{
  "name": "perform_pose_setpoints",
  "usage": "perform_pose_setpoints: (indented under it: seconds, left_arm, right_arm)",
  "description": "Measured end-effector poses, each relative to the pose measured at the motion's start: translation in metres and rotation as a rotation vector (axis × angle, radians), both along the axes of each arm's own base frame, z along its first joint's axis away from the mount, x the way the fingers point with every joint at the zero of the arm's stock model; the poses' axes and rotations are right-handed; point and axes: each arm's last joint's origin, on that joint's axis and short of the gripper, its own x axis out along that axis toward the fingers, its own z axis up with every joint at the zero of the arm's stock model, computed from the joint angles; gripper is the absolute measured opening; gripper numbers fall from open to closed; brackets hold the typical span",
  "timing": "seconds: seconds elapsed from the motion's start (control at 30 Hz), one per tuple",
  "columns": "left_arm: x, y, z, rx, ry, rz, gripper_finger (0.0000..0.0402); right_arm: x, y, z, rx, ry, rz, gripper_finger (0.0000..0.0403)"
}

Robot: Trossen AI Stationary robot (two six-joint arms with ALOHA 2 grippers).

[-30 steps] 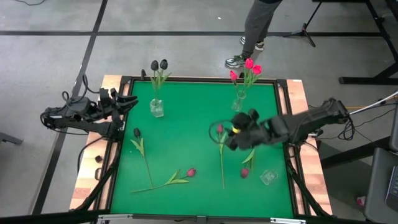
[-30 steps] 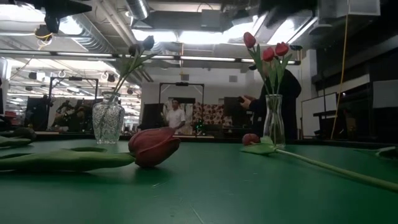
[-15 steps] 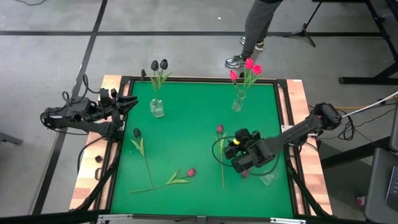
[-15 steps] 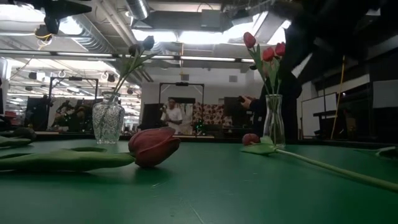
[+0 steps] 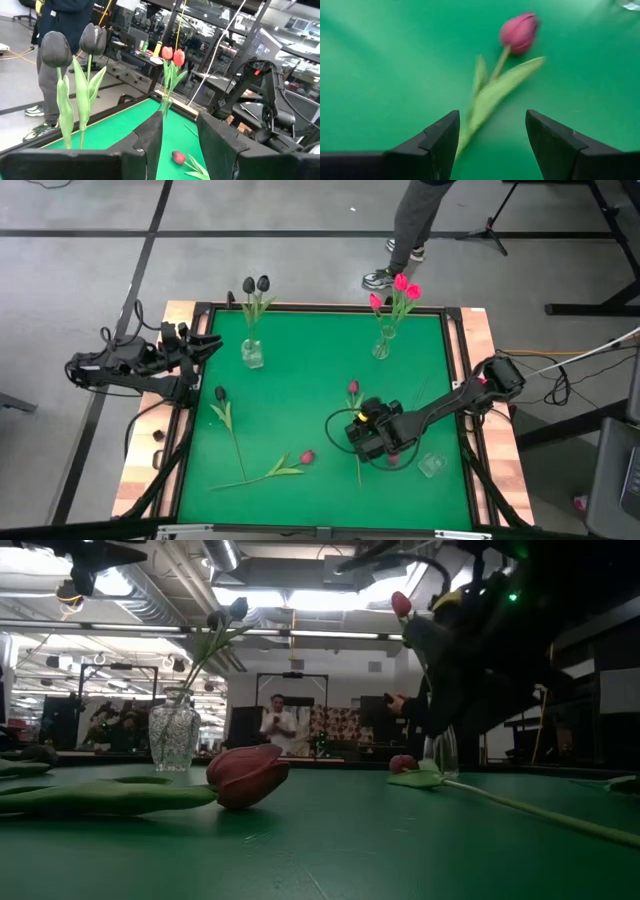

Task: Sort flowers into vase by color
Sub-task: Put the middle red flower into the bottom transparent vase

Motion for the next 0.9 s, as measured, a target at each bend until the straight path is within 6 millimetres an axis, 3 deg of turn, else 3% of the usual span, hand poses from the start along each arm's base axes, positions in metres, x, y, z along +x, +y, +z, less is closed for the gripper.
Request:
perform_pose_setpoints:
  seconds: [0.63, 0.77, 0.9]
  left_arm:
    - [0.0, 0.0, -0.004, 0.005, 0.044, 0.0, 0.0119]
    - [0.0, 0.0, -0.004, 0.005, 0.045, 0.0, 0.0119]
    - [0.0, 0.0, -0.004, 0.005, 0.045, 0.0, 0.0119]
  right_arm:
    - [0.016, 0.003, -0.034, 0.118, 0.056, 0.033, 0.0224]
    - [0.015, 0.002, -0.034, 0.129, 0.084, 0.029, 0.0184]
    - [0.013, 0.001, -0.034, 0.129, 0.111, 0.023, 0.0102]
